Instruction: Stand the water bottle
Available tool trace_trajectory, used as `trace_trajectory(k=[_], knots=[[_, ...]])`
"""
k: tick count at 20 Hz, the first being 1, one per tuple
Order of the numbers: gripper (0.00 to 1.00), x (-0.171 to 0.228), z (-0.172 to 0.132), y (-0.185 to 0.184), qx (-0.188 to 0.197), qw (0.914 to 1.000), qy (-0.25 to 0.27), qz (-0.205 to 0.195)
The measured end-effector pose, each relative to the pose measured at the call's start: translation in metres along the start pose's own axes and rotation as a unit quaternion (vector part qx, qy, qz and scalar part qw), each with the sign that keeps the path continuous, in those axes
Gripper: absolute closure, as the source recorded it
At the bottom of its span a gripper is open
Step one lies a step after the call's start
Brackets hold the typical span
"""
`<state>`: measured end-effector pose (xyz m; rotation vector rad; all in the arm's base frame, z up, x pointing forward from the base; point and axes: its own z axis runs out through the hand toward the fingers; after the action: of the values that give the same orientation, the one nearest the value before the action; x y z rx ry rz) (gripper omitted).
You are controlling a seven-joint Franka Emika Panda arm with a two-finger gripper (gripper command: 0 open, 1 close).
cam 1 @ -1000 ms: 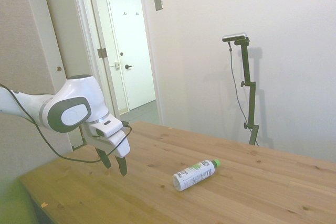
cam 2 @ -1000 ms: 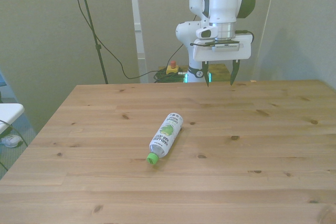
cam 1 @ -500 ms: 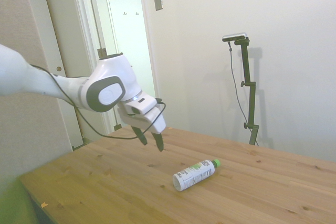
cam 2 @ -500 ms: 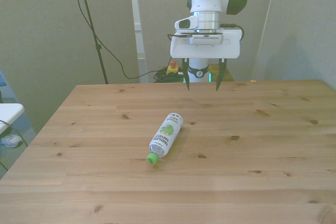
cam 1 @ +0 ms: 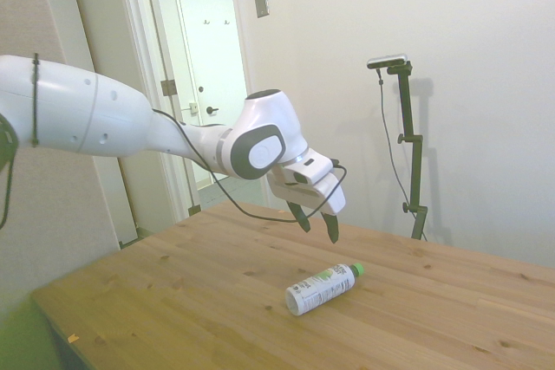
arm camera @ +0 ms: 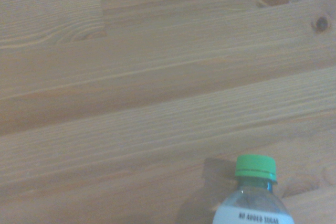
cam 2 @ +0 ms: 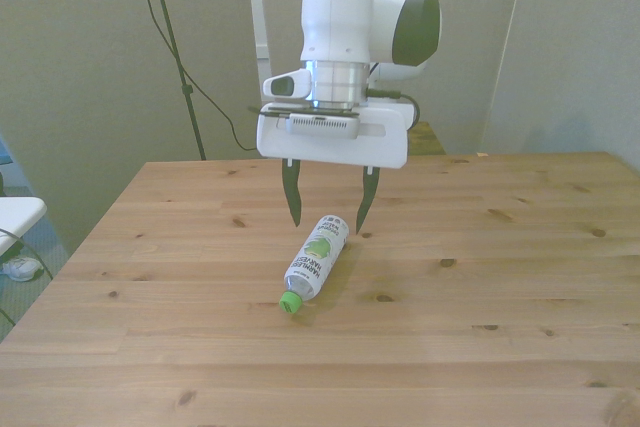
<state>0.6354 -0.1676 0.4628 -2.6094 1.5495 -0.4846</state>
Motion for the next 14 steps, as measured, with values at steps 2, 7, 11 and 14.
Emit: trace_trajectory(k=[2, 7, 11, 14], knots=[[0.00, 0.012, 0.018, -0.002, -0.005, 0.9999, -0.005, 0.011], [0.00, 0.030, 0.049, 0.000, -0.010, 0.9993, -0.013, 0.035], [0.00, 0.035, 0.068, 0.000, -0.017, 0.9988, -0.015, 0.044], [0.00, 0.037, 0.084, 0.002, -0.024, 0.9983, -0.016, 0.050]])
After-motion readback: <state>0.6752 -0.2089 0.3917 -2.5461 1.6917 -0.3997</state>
